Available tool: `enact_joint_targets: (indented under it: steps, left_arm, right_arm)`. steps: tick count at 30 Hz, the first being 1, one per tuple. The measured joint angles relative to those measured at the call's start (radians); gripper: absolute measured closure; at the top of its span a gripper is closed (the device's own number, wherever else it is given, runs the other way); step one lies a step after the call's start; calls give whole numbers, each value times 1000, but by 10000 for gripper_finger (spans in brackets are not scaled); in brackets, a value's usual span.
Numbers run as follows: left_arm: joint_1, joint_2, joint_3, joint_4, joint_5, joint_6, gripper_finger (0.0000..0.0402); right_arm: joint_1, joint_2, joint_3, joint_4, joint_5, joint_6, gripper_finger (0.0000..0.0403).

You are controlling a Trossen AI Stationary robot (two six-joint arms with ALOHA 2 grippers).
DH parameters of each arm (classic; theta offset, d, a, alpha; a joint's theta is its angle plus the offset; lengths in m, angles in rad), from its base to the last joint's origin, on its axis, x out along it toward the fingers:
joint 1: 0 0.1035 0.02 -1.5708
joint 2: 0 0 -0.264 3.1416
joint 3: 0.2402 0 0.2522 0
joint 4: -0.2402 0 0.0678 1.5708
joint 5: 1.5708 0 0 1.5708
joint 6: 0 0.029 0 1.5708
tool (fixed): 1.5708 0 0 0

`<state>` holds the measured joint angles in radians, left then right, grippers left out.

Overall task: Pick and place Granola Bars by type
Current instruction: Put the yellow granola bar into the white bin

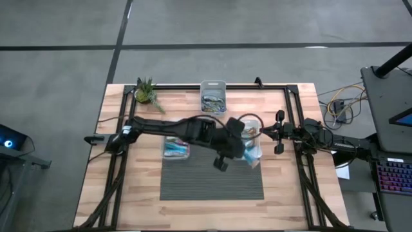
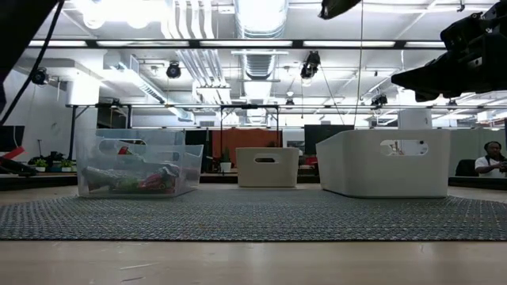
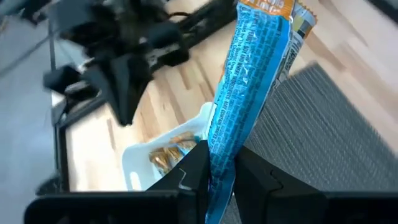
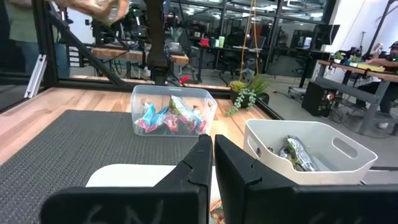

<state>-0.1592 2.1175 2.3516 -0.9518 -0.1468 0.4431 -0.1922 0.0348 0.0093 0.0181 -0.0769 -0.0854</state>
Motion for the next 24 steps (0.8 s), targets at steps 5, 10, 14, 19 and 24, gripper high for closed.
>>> enact_joint_targets:
  steps: [5, 10, 14, 19, 24]
  left_arm:
    - [36, -9, 1, 36, 24, -153, 358]
    - [55, -8, -1, 62, 68, -272, 358]
    - [59, -8, -10, 67, 86, -342, 358]
    - [66, -6, -56, 79, 87, -437, 358]
    - [66, -6, -87, 79, 163, -442, 358]
  right_arm:
    - [0, 0, 0, 0, 0, -1, 394]
    - [0, 0, 0, 0, 0, 2, 394]
    - [0, 0, 0, 0, 0, 3, 394]
    - [0, 0, 0, 0, 0, 0, 394]
    - [0, 0, 0, 0, 0, -1, 394]
